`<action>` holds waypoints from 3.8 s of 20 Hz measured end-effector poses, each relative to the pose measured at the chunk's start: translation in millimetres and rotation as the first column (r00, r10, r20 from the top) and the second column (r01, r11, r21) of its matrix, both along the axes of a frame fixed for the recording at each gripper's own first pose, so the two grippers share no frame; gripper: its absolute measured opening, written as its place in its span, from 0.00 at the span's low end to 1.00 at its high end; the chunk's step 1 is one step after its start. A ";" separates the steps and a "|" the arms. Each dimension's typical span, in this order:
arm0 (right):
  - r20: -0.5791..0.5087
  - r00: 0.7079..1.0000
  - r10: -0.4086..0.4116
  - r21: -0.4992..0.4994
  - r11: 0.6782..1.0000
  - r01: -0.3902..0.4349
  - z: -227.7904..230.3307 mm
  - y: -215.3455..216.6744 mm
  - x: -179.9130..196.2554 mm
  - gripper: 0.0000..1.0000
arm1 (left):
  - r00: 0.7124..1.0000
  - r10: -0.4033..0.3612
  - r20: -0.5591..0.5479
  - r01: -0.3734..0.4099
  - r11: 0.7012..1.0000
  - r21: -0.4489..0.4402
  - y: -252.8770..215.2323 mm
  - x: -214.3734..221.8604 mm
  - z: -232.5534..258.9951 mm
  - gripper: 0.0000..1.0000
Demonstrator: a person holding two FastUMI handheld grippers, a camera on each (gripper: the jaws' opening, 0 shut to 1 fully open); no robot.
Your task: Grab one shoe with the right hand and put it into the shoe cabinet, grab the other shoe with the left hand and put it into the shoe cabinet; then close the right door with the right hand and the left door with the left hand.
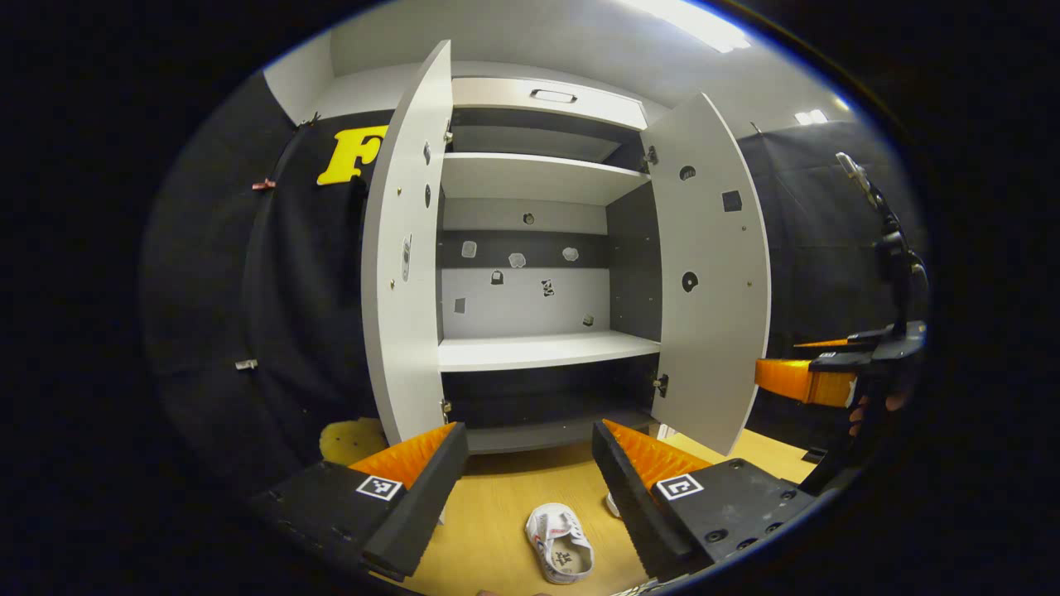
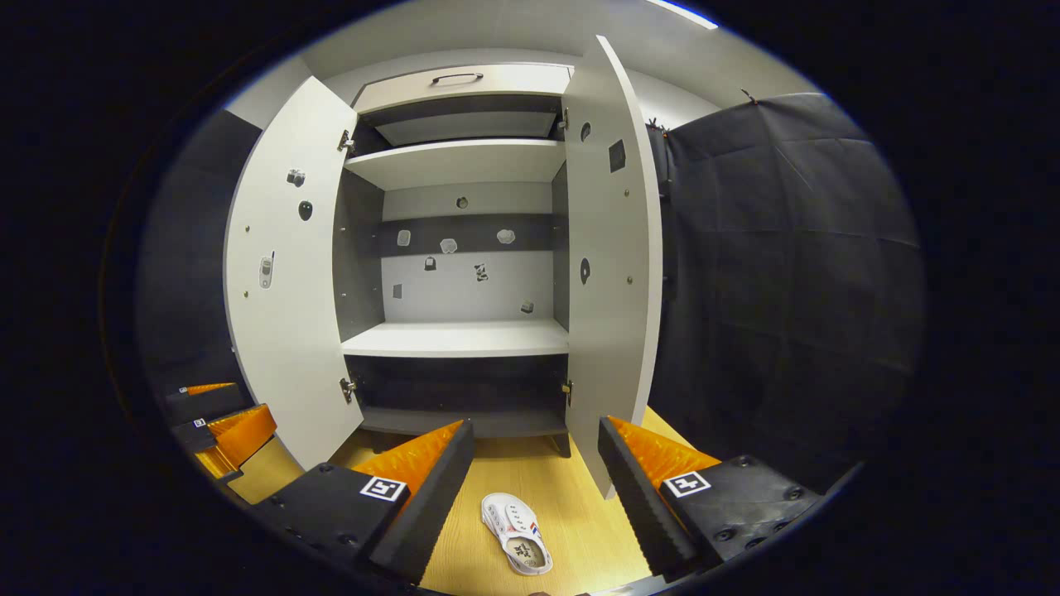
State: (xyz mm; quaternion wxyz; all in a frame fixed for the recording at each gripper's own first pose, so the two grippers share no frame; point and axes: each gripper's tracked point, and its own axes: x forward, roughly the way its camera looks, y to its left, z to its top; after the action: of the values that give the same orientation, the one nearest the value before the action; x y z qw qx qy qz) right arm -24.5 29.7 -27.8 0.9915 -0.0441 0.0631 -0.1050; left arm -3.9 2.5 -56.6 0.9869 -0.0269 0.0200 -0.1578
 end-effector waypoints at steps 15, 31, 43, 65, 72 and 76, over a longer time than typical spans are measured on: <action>-0.430 0.866 0.256 0.208 0.961 -0.181 -182.9 15.3 -6.9 0.97 | 0.978 0.179 -0.107 -0.173 0.983 0.063 5.6 -14.1 -20.9 0.95; -0.652 0.709 0.268 0.256 0.958 -0.126 -343.2 22.8 19.8 0.99 | 0.928 0.289 -0.233 -0.276 0.957 0.090 20.4 -12.5 -56.9 0.95; -0.622 0.764 0.172 0.172 0.982 -0.082 -367.0 12.7 66.4 0.86 | 0.904 0.315 -0.287 -0.308 0.949 0.073 27.7 -6.2 -71.8 0.95; -0.586 0.788 0.190 0.193 0.977 -0.092 -323.1 20.0 73.9 0.05 | 0.926 0.271 -0.262 -0.256 0.962 0.090 24.9 -25.0 -77.3 0.95; -0.488 0.851 0.191 0.123 0.981 -0.150 -235.2 31.3 83.7 0.05 | 0.956 0.226 -0.189 -0.199 0.968 0.151 25.6 -29.8 -61.4 0.95; -0.419 0.889 0.184 0.099 0.983 -0.157 -180.1 41.0 94.0 0.05 | 0.974 0.173 -0.147 -0.148 0.975 0.168 18.4 -30.7 -51.6 0.95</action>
State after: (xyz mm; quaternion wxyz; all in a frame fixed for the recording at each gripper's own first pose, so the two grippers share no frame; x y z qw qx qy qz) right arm 69.5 70.6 -207.9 0.9600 -0.0404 0.2772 -0.0032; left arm -34.6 20.9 -108.2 0.9907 0.0363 0.1094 -0.0725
